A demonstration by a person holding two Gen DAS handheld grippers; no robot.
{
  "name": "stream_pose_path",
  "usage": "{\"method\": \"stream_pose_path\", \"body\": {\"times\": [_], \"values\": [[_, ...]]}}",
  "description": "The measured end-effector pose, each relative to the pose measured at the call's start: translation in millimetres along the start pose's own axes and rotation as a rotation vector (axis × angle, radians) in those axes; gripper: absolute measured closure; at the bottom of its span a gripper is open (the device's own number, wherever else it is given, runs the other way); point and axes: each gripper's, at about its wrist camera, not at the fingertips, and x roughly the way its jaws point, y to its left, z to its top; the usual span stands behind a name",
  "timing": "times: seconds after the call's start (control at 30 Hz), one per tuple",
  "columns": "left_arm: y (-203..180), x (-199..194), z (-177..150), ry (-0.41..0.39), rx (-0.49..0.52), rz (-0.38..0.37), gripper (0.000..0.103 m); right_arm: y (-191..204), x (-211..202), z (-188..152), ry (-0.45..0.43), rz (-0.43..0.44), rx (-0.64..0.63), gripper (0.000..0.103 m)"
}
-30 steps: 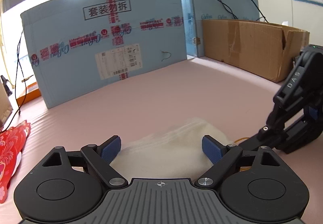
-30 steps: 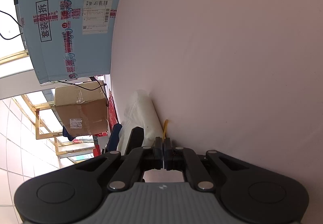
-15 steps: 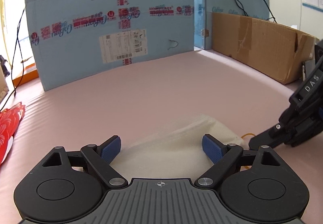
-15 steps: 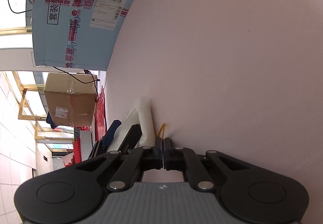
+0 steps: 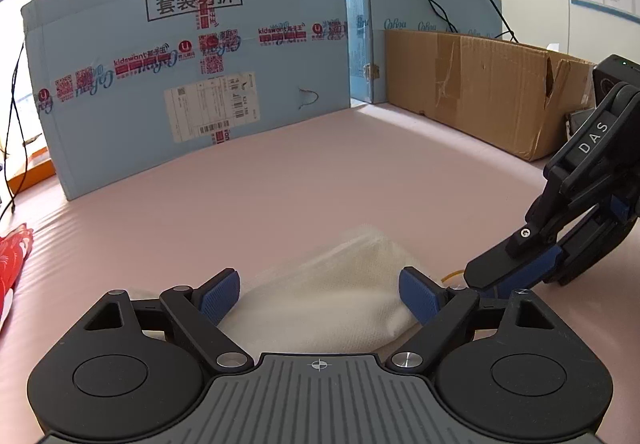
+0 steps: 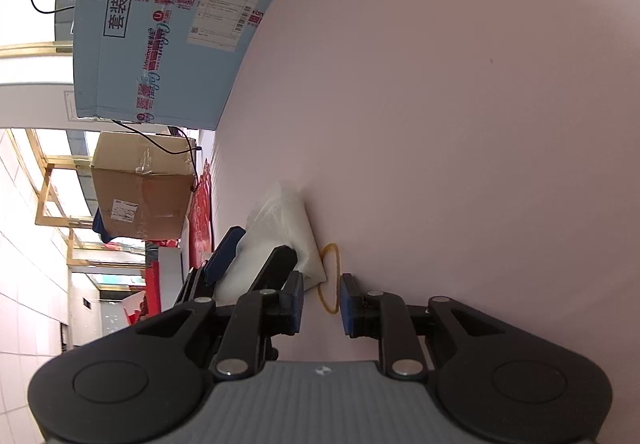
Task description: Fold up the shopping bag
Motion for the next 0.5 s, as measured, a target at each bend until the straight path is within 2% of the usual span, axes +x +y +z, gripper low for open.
{"method": "stream_pose_path", "body": {"times": [0.07,0.1,0.17,0.3,0.5], "values": [[-3,1,1,0.002,0.007,0.004,0.014,2,-1,1,-0.010,-0.024,-0.028,0.098],[-4,1,0,0.004,0.012,0.007,0.014,3,0,1,-0.015,-0.041,-0.049,0.100],[-7,1,0,0.005,0.022,0.011,0.014,3,2,2,-0.020,-0.037,-0.051,0.102],[-7,3,0,0.009,0.019,0.013,0.014,11,17,9,0.006,0.028,-0.034,0.102],[-3,4,-1,0.015,-0.004,0.000,0.014,25,28,26,-0.001,0.047,-0.067,0.102]]}}
